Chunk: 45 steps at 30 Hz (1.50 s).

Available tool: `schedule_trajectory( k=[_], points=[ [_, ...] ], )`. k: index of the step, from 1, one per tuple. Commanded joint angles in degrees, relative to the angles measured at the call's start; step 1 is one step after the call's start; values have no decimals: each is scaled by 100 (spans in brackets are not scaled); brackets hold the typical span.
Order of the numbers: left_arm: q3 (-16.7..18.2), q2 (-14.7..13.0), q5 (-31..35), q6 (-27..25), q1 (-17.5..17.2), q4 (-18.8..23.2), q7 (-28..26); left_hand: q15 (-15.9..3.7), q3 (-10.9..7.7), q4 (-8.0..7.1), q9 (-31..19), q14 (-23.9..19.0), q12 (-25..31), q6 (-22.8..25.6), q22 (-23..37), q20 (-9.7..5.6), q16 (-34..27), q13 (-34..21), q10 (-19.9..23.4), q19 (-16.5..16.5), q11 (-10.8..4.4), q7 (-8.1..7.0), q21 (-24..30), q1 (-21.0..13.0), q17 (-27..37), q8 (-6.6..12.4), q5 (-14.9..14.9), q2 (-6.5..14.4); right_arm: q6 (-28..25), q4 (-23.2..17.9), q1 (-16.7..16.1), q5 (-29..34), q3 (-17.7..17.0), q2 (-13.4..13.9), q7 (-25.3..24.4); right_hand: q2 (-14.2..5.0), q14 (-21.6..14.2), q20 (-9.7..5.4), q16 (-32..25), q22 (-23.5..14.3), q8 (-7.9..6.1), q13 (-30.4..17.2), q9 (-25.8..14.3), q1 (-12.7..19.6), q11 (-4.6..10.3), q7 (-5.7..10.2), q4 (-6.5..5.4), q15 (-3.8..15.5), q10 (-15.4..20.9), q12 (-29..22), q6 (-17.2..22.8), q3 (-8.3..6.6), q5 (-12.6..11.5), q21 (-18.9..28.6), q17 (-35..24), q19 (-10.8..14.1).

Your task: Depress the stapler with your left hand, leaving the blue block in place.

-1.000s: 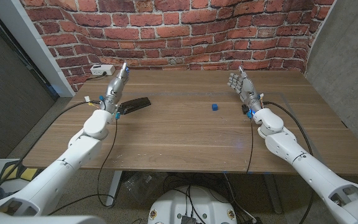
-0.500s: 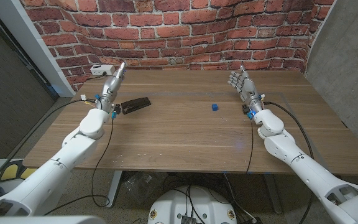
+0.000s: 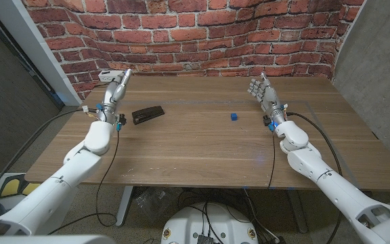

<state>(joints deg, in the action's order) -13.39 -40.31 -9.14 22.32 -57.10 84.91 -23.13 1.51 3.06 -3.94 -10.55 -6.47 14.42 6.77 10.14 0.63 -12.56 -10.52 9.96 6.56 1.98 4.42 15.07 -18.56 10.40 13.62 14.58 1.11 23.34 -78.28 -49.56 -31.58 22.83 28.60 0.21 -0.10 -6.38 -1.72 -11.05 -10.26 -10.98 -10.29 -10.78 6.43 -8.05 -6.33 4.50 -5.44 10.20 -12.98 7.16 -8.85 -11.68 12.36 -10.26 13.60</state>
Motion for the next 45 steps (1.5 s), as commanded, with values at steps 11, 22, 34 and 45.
schedule_trajectory(
  k=[11,22,34,45],
  points=[
    [3,-374,1547,-49,-328,52,-940,-41,28,69,-11,-315,32,349,1,-74,-49,-22,300,347,-9,8,43,-111,8,56,-10,38,-459,-603,-225,70,-9,179,-334,23,-60,48,5,-24,-50,-20,-10,45,-39,-78,30,-47,52,12,87,5,-3,0,-25,26],
    [206,-720,2419,-943,-931,829,-1506,-100,57,95,-13,-534,37,645,3,-79,-40,-23,550,565,-72,-73,42,-187,10,91,-1,41,-455,-466,-175,-16,3,134,-227,19,-83,62,2,-24,-63,-21,-10,47,-29,-74,32,-66,85,8,129,10,-4,-5,-26,37],
    [235,-1051,2984,-1617,-1174,1255,-1611,-171,72,101,-14,-590,19,788,1,-79,-13,-23,636,508,-126,-153,-30,-218,10,101,6,54,-483,-354,-76,-11,9,136,-186,11,-141,68,-11,-26,-80,-22,-10,44,-25,-62,32,-60,148,-7,189,17,-2,1,-28,75],
    [138,-1425,3419,-2726,-1290,1822,-1157,-178,90,92,-17,-568,-44,716,2,-87,41,-25,614,476,-159,-175,-93,-230,12,22,12,78,-350,-132,-23,-61,-11,69,-111,7,-161,73,-11,-28,-82,-22,-9,41,-21,-52,31,-67,172,-8,211,22,-1,-1,-29,86]
  ],
)
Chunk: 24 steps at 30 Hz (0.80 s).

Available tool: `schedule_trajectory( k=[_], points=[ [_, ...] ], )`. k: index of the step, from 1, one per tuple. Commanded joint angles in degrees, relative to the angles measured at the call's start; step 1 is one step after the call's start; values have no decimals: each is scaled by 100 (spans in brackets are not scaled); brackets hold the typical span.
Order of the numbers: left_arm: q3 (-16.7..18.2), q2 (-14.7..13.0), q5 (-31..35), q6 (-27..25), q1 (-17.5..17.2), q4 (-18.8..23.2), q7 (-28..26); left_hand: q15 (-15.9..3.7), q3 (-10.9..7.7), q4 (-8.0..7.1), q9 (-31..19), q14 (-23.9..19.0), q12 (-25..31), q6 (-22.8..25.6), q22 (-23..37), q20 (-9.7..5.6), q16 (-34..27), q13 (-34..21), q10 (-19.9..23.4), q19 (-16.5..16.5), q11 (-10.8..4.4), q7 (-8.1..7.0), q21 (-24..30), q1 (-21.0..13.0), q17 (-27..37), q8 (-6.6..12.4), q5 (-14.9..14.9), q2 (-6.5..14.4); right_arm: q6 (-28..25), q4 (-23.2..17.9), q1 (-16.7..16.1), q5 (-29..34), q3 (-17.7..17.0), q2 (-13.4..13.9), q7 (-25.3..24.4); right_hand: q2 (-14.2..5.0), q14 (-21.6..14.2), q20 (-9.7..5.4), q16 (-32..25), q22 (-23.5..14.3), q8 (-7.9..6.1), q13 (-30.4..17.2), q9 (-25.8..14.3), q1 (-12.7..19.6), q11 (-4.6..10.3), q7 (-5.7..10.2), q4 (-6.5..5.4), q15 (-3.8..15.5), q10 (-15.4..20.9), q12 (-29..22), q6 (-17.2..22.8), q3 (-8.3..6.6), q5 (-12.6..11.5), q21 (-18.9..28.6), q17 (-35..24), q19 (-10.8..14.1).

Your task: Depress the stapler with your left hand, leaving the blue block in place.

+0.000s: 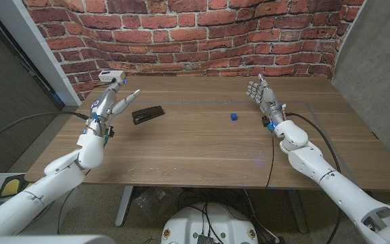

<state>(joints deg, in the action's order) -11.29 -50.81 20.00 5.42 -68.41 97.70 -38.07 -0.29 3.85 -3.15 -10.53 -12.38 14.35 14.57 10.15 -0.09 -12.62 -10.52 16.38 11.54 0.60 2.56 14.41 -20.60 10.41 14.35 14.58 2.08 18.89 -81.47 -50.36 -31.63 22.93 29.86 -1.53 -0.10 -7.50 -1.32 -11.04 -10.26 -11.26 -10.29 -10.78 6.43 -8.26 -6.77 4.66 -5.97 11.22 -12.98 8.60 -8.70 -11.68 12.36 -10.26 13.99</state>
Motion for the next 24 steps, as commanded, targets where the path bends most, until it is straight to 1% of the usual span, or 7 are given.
schedule_trajectory(
  k=[1,8,12,14,15,19,24],
  points=[
    [-98,-405,557,-1103,-153,572,358,3,11,10,-19,31,-51,-66,2,-12,57,-25,-44,-32,-46,7,-38,-28,12,-59,13,-9,85,199,65,-75,-22,-66,72,6,-51,31,-11,-28,-55,-22,-10,41,-2,-10,15,-12,69,-7,68,7,-1,-2,-29,46],
    [-227,-552,712,-1394,-112,683,482,-19,14,2,-21,11,-56,-17,3,-36,63,-26,-8,-46,-60,-14,-61,-29,13,-56,13,14,24,244,132,-27,13,-44,88,2,-48,35,-5,-29,-52,-22,-10,41,-6,-1,15,-18,68,-2,71,8,-1,-6,-30,47],
    [-288,-604,715,-1438,-81,699,532,-30,17,-4,-22,-14,-59,16,3,-43,61,-27,14,-48,-69,-38,-73,-28,14,-53,12,26,19,268,153,-31,12,-56,81,-2,-51,38,-4,-29,-51,-22,-10,41,-5,-5,15,-15,68,1,76,9,-1,-9,-30,46],
    [-320,-644,715,-1443,-82,712,568,-37,20,-8,-23,-18,-65,37,4,-43,66,-27,23,-46,-96,-64,-80,-27,15,-53,11,33,7,261,156,-35,8,-54,72,-5,-54,40,-3,-30,-52,-23,-10,41,-5,-8,15,-17,72,2,80,10,-1,-9,-30,48],
    [-338,-665,736,-1463,-89,723,573,-58,24,-13,-24,-18,-69,48,4,-47,72,-27,35,-42,-144,-83,-86,-26,15,-57,10,40,0,254,157,-27,9,-48,64,-6,-51,44,-1,-30,-52,-23,-10,41,-11,-4,14,-17,73,2,83,10,0,-11,-30,47],
    [-381,-726,728,-1548,-96,754,661,-110,32,-20,-25,-42,-76,106,5,-59,74,-28,61,-34,-185,-162,-99,-23,15,-50,7,50,-15,262,175,-27,4,-40,64,-11,-51,51,2,-30,-51,-23,-10,41,-12,1,14,-17,85,1,88,11,0,-12,-31,49],
    [-505,-852,853,-1884,-22,893,961,-131,55,-37,-26,-54,-86,354,6,-70,94,-28,128,-27,-211,-152,-126,-12,15,12,0,64,-35,300,225,-25,18,-41,97,-18,-58,59,3,-31,-50,-23,-10,43,-6,3,14,-20,91,3,93,10,0,-16,-31,47]
  ],
)
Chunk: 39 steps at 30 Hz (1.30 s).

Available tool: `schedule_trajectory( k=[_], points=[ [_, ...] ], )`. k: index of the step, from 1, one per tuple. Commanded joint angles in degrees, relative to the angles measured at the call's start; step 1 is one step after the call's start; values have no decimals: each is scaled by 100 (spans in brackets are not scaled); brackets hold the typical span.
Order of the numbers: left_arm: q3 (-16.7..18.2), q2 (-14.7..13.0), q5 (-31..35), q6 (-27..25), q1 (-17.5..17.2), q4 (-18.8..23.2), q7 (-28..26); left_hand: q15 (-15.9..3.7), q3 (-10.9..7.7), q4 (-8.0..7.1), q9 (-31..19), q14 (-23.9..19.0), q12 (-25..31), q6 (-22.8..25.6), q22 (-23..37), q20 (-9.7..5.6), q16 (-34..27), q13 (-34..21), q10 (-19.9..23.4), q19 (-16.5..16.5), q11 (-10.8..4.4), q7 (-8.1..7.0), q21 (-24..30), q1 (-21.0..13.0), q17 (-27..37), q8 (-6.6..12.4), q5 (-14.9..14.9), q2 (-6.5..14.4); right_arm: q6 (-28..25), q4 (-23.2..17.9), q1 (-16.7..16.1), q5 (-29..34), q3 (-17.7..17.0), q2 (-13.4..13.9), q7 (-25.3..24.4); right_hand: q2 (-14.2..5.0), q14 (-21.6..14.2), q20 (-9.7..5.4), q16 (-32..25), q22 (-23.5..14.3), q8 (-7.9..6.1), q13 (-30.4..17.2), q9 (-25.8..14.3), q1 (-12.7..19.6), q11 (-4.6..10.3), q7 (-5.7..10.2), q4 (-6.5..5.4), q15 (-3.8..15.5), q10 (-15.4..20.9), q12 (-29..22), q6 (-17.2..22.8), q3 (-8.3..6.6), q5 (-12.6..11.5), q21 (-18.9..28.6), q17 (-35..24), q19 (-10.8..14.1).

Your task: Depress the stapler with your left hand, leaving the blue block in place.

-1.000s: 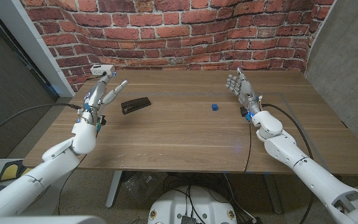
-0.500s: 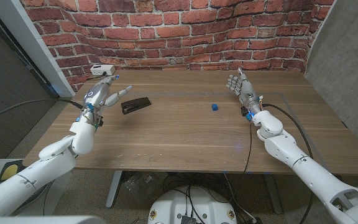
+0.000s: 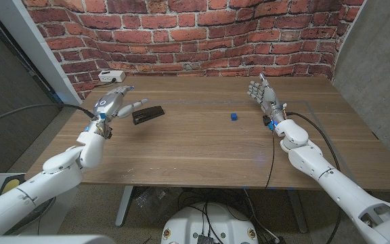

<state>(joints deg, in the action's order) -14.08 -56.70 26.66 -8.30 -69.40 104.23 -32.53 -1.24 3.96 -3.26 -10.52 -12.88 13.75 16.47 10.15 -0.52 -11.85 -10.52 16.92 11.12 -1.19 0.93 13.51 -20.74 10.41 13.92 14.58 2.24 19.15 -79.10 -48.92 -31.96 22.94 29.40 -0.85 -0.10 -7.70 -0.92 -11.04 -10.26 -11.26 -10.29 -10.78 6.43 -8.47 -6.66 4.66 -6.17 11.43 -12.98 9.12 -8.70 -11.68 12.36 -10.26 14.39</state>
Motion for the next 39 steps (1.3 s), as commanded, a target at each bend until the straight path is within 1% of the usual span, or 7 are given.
schedule_trajectory(
  k=[1,6,13,24,29,34,39],
  points=[
    [-256,-284,211,-577,99,267,469,-39,46,-27,-27,6,-24,170,6,-31,22,-28,86,14,-38,13,-39,3,14,54,-1,49,-75,70,94,3,20,5,37,-20,-39,17,3,-31,-50,-23,-10,43,15,-9,14,-1,73,3,44,10,0,-16,-31,7],
    [-388,-320,197,-713,218,278,696,-47,55,-33,-26,22,-37,178,7,-43,34,-28,81,-8,-41,14,-56,8,14,45,-4,52,-106,87,125,7,28,4,36,-27,-43,23,4,-31,-49,-23,-10,45,9,-5,14,-3,72,6,46,9,0,-19,-31,7],
    [-698,-335,222,-814,486,224,1068,-60,66,-41,-26,45,-49,199,8,-35,50,-29,88,-27,-58,-4,-74,15,14,37,-8,56,-59,134,143,21,27,-25,20,-51,-66,23,0,-32,-60,-24,-11,60,8,7,18,-19,96,2,84,-1,-2,-13,-30,32],
    [-941,-359,245,-864,624,187,1205,-62,88,-55,-23,-1,-46,308,9,-37,43,-27,172,9,-21,75,-81,25,13,45,-15,64,-113,135,152,0,18,-69,-66,-107,-131,29,-12,-34,-80,-25,-12,106,17,19,32,-1,180,-19,165,-29,-2,1,-28,89],
    [-1041,-431,367,-1009,671,237,1321,-66,99,-62,-21,-55,-48,363,9,-46,30,-27,210,40,-44,62,-79,30,13,48,-19,67,-128,159,176,-15,29,-74,-32,-122,-152,27,-14,-34,-85,-25,-12,121,26,28,37,3,199,-21,189,-37,0,3,-28,103],
    [-1172,-468,437,-1034,795,206,1514,-92,113,-70,-20,-109,-44,424,9,-18,19,-26,265,73,-50,67,-78,36,12,52,-22,70,-171,171,194,-38,41,-83,-15,-133,-164,35,-14,-35,-82,-26,-12,132,15,31,41,0,208,-20,193,-42,2,2,-27,110],
    [-1250,-484,422,-1035,876,157,1660,-91,123,-75,-19,-149,-49,452,9,-10,13,-26,289,111,-19,62,-73,40,12,46,-25,72,-182,177,201,-34,50,-84,-13,-141,-173,46,-12,-35,-79,-26,-13,140,9,32,45,-5,210,-17,196,-46,4,1,-27,111]
  ],
)
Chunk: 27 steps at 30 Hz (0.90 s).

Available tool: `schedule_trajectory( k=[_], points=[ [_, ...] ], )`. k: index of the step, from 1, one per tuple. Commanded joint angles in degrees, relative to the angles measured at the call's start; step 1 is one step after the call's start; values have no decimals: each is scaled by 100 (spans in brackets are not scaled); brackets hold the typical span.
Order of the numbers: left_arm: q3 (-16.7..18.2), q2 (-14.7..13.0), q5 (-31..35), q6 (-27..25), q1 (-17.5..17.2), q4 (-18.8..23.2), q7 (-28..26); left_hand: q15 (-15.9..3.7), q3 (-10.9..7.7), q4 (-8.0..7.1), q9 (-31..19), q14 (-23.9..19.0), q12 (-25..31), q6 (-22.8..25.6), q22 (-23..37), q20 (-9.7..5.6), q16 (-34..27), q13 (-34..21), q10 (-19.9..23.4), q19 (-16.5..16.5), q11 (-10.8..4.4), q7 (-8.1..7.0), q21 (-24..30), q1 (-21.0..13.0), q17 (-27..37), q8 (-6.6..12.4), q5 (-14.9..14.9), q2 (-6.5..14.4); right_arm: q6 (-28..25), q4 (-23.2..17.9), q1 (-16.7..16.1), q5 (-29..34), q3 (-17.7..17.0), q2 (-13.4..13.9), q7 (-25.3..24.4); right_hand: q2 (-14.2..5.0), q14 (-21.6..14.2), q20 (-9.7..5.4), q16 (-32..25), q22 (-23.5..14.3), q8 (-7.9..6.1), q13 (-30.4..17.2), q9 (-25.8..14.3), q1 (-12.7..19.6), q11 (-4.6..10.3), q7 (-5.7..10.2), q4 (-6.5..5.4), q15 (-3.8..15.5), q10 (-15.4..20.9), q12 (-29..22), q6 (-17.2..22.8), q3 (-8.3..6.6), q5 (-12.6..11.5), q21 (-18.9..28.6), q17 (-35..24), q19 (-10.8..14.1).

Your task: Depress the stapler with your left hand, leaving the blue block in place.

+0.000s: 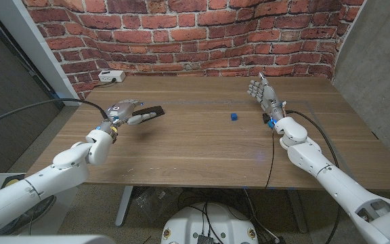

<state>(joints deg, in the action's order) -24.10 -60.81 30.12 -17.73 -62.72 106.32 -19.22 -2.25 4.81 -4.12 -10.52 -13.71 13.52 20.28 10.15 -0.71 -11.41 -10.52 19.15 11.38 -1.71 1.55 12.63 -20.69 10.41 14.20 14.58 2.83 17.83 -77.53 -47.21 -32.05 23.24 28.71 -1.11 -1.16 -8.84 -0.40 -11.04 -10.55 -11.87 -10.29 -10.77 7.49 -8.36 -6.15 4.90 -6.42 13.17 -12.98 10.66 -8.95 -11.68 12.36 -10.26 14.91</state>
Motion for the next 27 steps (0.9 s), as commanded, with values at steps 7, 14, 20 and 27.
schedule_trajectory(
  k=[7,14,20,27],
  points=[
    [-319,-108,61,-68,227,-36,422,15,58,3,-18,-153,-6,183,9,-1,-43,-26,195,176,20,15,30,36,10,29,-28,16,-104,-13,22,-30,23,-16,-27,-43,-67,0,-11,-7,-15,-26,-13,43,-7,-16,23,23,46,-17,44,-25,7,0,-27,64],
    [-330,-135,9,-108,218,-30,493,14,85,-8,-17,-298,-15,238,9,0,-74,-26,255,327,18,7,66,44,9,16,-32,12,-156,-64,-8,-45,16,-13,-77,-52,-72,2,-8,-7,-12,-27,-14,52,-5,-18,27,20,50,-14,48,-29,10,-1,-27,69],
    [-332,-169,-13,-122,237,-33,533,52,122,-26,-18,-547,-46,272,15,206,-124,-27,303,474,-18,-2,88,53,14,-23,-34,17,-182,-90,-31,-38,25,-11,-104,-55,-74,3,-6,-8,-10,-27,-14,55,-6,-19,29,16,49,-11,49,-30,12,-2,-27,70],
    [-413,-147,6,-86,329,-114,613,64,134,-32,-19,-616,-60,314,19,279,-128,-27,321,484,-14,-19,78,51,15,-27,-34,24,-256,-177,-69,-29,23,20,-167,-62,-80,6,-3,-8,-7,-27,-14,62,-11,-18,32,6,52,-8,55,-32,15,-6,-27,70]
  ],
)
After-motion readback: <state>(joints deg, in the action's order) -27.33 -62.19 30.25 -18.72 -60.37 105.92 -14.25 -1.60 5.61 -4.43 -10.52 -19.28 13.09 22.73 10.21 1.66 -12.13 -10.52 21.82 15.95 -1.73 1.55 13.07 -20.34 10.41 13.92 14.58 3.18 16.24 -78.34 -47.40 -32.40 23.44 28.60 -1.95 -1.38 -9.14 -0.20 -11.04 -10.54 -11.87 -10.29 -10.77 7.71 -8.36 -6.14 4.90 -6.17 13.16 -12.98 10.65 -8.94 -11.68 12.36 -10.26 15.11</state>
